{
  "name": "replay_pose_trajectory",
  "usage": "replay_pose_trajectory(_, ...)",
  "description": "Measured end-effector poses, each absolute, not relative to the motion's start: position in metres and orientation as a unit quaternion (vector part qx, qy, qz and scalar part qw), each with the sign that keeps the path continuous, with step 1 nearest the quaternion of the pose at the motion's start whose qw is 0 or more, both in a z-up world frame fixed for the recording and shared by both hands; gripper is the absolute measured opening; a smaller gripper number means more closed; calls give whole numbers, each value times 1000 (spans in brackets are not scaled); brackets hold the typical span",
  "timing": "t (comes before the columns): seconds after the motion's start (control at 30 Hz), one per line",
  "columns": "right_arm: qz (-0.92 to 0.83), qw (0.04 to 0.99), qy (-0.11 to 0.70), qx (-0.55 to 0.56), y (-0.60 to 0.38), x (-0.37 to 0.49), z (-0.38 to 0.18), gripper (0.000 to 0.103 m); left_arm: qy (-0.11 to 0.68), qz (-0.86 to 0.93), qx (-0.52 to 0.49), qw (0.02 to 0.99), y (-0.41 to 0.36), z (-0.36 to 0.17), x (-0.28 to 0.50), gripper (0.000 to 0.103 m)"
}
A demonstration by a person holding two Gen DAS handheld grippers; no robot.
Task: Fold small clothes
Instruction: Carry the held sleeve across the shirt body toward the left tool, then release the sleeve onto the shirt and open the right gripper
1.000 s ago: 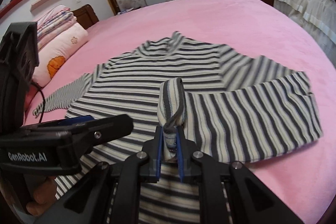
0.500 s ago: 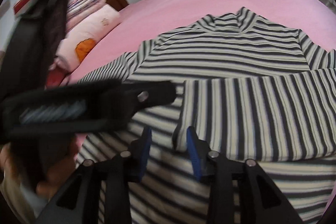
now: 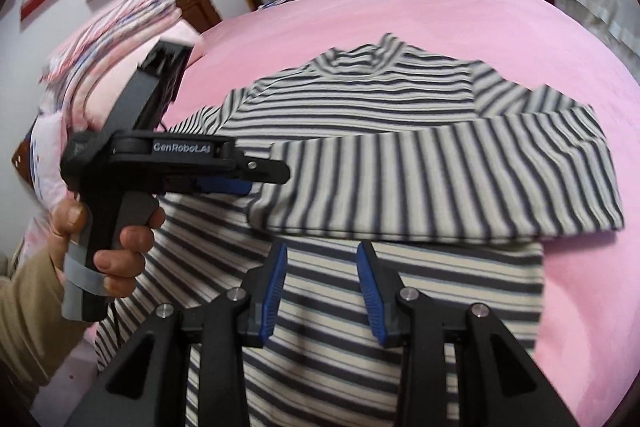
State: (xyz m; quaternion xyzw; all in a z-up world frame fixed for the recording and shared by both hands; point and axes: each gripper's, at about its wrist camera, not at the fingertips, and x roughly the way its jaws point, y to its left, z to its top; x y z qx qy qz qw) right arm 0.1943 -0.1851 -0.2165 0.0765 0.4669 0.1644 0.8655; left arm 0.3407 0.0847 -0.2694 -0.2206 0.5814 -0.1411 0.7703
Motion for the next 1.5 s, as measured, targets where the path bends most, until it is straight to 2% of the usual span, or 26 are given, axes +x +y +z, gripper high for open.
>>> replay_pose_trajectory(0.17, 155, 866, 466, 95, -198, 196, -218, 36, 579, -142, -253, 762, 88, -277, 345, 69)
replay_pose_trajectory(0.2, 154, 866, 465, 94, -199, 197, -218, 36, 578, -149, -260, 759, 87, -276, 345, 54)
replay_pose_trajectory(0.23, 153, 867, 465, 93, -199, 199, -218, 36, 579, -160, -265, 754, 85, -275, 346, 33)
replay_pose_trajectory(0.3, 151, 869, 462, 91, -200, 198, -216, 36, 586, -171, -268, 746, 78, -276, 347, 24)
replay_pose_trajectory(0.5, 132, 880, 450, 79, -220, 194, -208, 36, 587, -158, -283, 742, 74, -283, 349, 24)
replay_pose_trajectory(0.77, 82, 888, 449, 61, -273, 176, -203, 36, 585, -165, -290, 739, 86, -283, 335, 37)
replay_pose_trajectory(0.83, 71, 887, 451, 67, -283, 173, -204, 36, 584, -175, -305, 732, 85, -286, 334, 52)
replay_pose_trajectory(0.93, 60, 885, 455, 76, -291, 171, -207, 36, 577, -187, -309, 732, 77, -285, 333, 68)
replay_pose_trajectory(1.07, 54, 884, 458, 78, -295, 169, -210, 36, 579, -176, -286, 743, 65, -284, 335, 68)
replay_pose_trajectory(1.1, 52, 884, 458, 76, -295, 169, -210, 36, 577, -168, -281, 749, 64, -284, 336, 55)
replay_pose_trajectory(1.13, 50, 885, 457, 74, -296, 169, -209, 36, 576, -164, -278, 751, 65, -284, 336, 29)
replay_pose_trajectory(1.17, 49, 886, 455, 72, -297, 168, -208, 36, 577, -162, -281, 749, 67, -285, 337, 18)
replay_pose_trajectory(1.2, 48, 887, 454, 71, -297, 168, -207, 36, 580, -161, -292, 743, 70, -288, 338, 10)
replay_pose_trajectory(1.33, 35, 891, 449, 58, -303, 170, -203, 36, 576, -154, -304, 743, 75, -286, 338, 5)
replay_pose_trajectory(1.5, 8, 893, 449, 37, -319, 177, -205, 37, 548, -145, -236, 790, 58, -239, 342, 4)
